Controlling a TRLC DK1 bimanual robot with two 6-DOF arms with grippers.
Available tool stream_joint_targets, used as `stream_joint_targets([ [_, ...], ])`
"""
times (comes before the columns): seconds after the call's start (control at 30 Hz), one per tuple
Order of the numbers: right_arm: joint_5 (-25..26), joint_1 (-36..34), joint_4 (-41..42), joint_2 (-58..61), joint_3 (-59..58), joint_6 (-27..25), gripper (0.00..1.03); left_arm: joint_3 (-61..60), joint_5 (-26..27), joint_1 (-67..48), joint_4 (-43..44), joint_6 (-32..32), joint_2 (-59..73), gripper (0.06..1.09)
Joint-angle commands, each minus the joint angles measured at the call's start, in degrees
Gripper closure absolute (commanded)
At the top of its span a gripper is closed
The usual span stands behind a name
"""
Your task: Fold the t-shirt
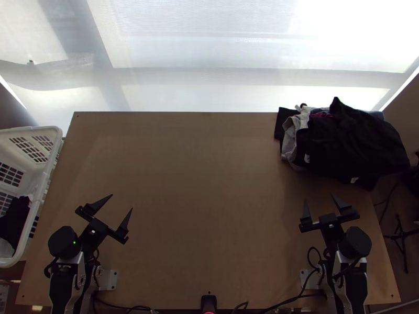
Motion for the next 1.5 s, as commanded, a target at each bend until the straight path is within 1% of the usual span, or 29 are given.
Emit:
stream_joint_targets([
  [0.0, 0.08, -0.01, 0.03, 0.01, 0.02, 0.06, 0.05, -0.01, 0.02, 0.0, -0.02, -0.01, 0.01, 0.1],
  [1.37, 0.08, -0.01, 0.03, 0.01, 0.02, 0.06, 0.05, -0.01, 0.02, 0.0, -0.02, -0.01, 0.01, 0.1],
  [1.43, -0.01, 0.52, 0.03, -0.08, 0.11, 0.06, 0.05, -0.01, 0.02, 0.0, -0.02, -0.01, 0.01, 0.1],
  [1.47, -0.01, 1.92, 0.03, -0.08, 0.11, 0.06, 0.05, -0.01, 0.02, 0.0, -0.02, -0.01, 0.01, 0.1],
])
